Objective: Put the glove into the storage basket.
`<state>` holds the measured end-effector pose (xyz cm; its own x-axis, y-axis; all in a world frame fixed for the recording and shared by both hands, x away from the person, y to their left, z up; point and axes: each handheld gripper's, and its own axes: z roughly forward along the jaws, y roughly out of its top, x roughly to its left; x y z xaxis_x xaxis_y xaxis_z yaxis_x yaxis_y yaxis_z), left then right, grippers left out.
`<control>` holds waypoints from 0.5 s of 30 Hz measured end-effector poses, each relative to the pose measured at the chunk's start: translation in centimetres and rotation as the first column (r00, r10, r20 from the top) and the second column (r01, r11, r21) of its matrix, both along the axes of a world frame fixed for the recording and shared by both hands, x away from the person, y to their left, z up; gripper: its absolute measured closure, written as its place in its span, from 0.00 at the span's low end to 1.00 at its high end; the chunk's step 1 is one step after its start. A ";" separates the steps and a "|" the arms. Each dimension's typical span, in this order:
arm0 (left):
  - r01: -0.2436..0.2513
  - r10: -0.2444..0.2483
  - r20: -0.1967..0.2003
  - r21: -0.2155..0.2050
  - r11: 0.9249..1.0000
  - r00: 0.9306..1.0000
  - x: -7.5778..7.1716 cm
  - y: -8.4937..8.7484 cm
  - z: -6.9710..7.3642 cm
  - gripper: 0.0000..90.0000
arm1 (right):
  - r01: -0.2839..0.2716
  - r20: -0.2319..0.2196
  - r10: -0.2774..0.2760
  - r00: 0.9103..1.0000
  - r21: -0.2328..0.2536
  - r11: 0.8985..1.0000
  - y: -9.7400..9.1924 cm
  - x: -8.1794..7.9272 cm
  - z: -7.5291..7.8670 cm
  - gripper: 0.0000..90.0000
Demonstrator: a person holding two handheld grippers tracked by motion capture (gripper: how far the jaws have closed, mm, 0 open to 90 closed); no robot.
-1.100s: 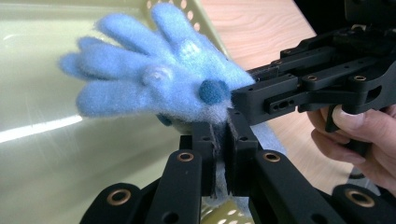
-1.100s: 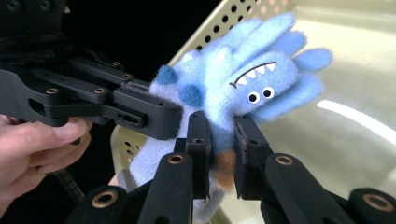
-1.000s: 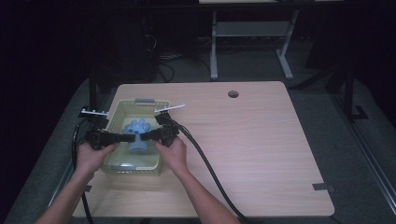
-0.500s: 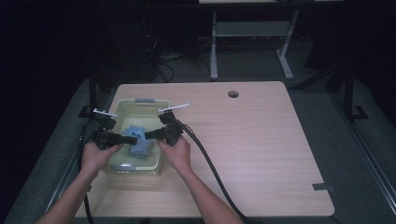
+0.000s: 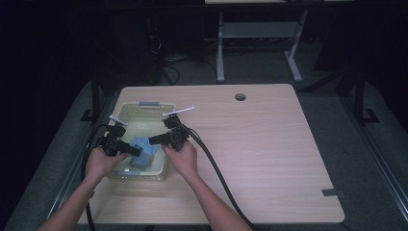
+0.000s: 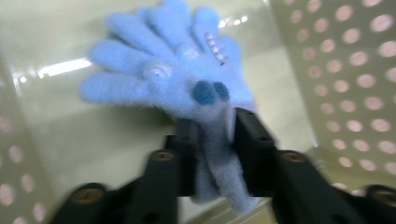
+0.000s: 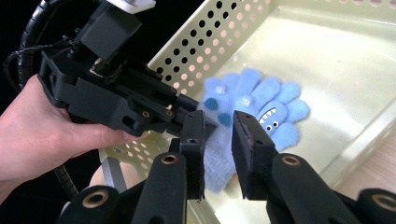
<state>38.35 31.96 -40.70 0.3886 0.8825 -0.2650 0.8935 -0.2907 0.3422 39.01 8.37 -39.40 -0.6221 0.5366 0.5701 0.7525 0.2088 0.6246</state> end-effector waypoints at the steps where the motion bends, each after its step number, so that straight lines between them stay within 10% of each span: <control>1: 0.000 0.000 0.000 0.014 1.000 1.000 0.0 0.2 0.1 0.64 | 0.001 -0.001 -0.001 1.000 -0.001 1.000 0.0 0.0 0.0 0.82; 5: -0.034 0.034 0.029 0.005 0.999 0.999 0.0 0.7 0.8 0.62 | 0.002 0.010 -0.002 1.000 -0.007 1.000 -0.2 -0.1 0.2 0.82; 9: -0.007 0.006 0.059 0.026 1.000 0.998 0.0 0.5 1.5 0.82 | 0.007 0.022 -0.006 1.000 -0.015 1.000 -0.5 -0.2 0.5 0.82; 15: 0.035 -0.035 -0.004 0.111 0.993 0.999 1.0 -0.9 -0.2 0.86 | 0.013 0.023 -0.013 1.000 -0.012 1.000 -1.2 -0.3 0.7 0.81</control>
